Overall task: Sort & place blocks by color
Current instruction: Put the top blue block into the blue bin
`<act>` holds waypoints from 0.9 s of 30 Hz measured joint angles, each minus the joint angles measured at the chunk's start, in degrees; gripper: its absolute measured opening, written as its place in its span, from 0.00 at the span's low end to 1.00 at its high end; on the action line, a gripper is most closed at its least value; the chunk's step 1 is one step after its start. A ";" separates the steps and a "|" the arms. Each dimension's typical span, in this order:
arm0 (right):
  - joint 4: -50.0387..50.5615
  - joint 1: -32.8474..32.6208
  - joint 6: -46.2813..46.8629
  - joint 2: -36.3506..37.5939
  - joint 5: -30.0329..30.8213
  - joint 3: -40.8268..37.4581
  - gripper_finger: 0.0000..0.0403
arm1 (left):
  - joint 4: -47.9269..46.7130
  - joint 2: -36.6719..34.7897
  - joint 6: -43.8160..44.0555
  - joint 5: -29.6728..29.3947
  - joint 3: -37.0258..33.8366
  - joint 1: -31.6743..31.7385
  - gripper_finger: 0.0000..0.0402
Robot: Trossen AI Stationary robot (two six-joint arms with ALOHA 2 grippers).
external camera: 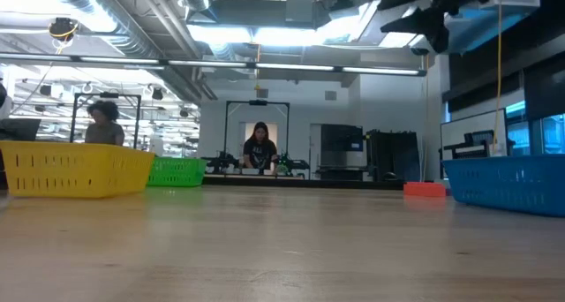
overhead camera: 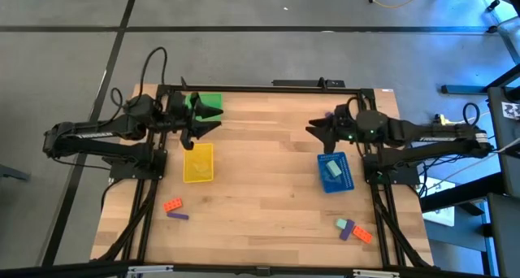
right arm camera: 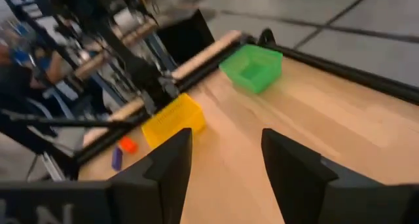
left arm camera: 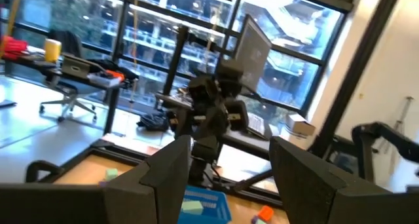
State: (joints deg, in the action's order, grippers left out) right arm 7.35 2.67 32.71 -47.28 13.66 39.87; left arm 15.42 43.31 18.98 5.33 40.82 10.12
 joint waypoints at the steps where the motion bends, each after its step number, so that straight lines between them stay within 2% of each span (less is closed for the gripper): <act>1: -2.62 0.10 0.02 0.71 -0.01 -1.77 0.47 | 0.02 -0.04 0.00 -0.65 0.00 0.01 0.50; 6: -14.74 0.23 -1.07 3.22 -0.19 -7.34 0.47 | 0.02 0.00 0.00 -1.34 0.00 -0.01 0.50; 11: -15.40 0.23 -4.85 3.96 -0.16 -7.99 0.47 | 0.02 0.03 0.39 -2.59 0.00 -0.01 0.50; 23: -17.41 0.23 -6.09 3.94 -0.16 -7.99 0.47 | 0.04 0.05 0.44 -3.40 0.00 -0.01 0.50; 27: -16.80 0.37 0.06 3.94 -0.10 -7.99 0.47 | 0.04 0.05 0.42 -3.40 0.00 -0.01 0.50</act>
State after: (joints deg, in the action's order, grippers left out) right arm -9.44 3.04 32.77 -43.33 13.56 31.88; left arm 15.46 43.35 19.40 1.93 40.82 10.11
